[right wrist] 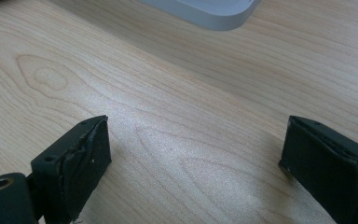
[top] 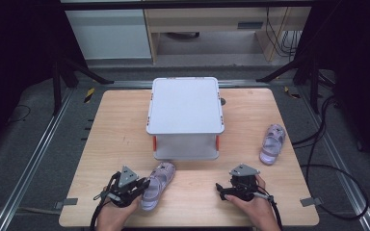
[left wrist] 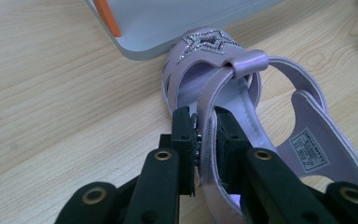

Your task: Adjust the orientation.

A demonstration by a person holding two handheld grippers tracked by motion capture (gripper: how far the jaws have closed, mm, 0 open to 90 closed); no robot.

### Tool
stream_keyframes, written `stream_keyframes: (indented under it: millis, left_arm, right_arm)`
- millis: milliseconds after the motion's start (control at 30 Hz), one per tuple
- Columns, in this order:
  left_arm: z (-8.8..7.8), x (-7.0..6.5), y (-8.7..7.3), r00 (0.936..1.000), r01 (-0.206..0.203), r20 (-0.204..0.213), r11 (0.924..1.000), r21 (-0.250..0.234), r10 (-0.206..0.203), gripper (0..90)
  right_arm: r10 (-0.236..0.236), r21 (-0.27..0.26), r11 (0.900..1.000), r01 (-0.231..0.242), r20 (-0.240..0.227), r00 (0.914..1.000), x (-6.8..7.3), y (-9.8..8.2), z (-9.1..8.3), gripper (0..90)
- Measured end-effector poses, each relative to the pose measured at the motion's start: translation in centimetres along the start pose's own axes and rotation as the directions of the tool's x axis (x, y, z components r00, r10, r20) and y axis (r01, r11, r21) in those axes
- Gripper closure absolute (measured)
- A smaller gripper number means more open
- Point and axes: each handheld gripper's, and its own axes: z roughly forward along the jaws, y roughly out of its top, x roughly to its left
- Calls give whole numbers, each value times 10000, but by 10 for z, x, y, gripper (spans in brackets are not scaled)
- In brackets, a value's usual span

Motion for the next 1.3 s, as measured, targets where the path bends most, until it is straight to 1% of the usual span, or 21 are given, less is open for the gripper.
stream_keyframes:
  millis: [167,267,333,400,467,567,767,833,867,900,967,1067,1167,1200,1233,1300]
  left_arm:
    - [4,-3,-1,10000,-57,12,9999,109,57,794]
    - [4,-5,-3,9998,154,159,9998,115,-156,784]
    - [5,-8,-5,9994,167,295,9997,170,-172,772]
    - [5,-11,-6,9986,272,444,9995,166,-279,758]
    - [4,-12,-6,9985,285,467,9995,140,-291,746]
    - [4,-13,-6,9952,656,721,9978,78,-659,738]
    - [3,-14,-8,9929,851,834,9964,17,-850,714]
    - [3,-13,-8,9896,1063,971,9943,9,-1059,691]
    - [3,-13,-8,9896,1063,971,9943,9,-1059,684]
    - [3,-12,-8,9913,920,945,9958,29,-918,683]
    - [3,-11,-8,9921,836,931,9965,44,-837,674]
    - [4,-8,-8,9928,730,960,9973,-112,-716,654]
    - [3,-6,-5,9943,421,985,9990,-169,-402,648]
    - [3,-6,-5,9943,421,985,9990,-169,-402,641]
    - [3,-6,-3,9950,206,980,9997,-157,-190,621]
    - [2,-6,-1,9948,75,1014,9997,-229,-51,610]
  right_arm:
    - [-4,-1,10000,4,-3,10000,0,0,0,82]
    - [-1,-1,10000,1,-9,10000,0,0,0,82]
    - [0,-1,10000,0,-7,10000,0,0,0,82]
    - [1,-2,10000,-1,-8,10000,0,0,0,82]
    - [-12,-4,10000,12,-6,10000,0,0,0,82]
    - [-11,-4,10000,11,-6,10000,0,0,0,82]
    - [-2,-12,10000,2,-17,10000,0,0,0,84]
    - [3,-13,10000,-3,-21,10000,0,0,0,84]
    - [1,-14,10000,-1,-21,10000,0,0,0,84]
    - [2,-12,10000,-2,-20,10000,0,0,0,84]
    - [0,-14,10000,0,-22,10000,0,0,0,84]
    - [-1,-15,10000,1,-19,10000,0,0,0,84]
    - [-1,-15,10000,1,-20,10000,0,0,0,84]
    - [-3,-15,10000,3,-19,10000,0,0,0,84]
    - [0,-15,10000,0,-21,10000,0,0,0,87]
    - [10,-16,10000,-10,-47,10000,0,0,0,96]
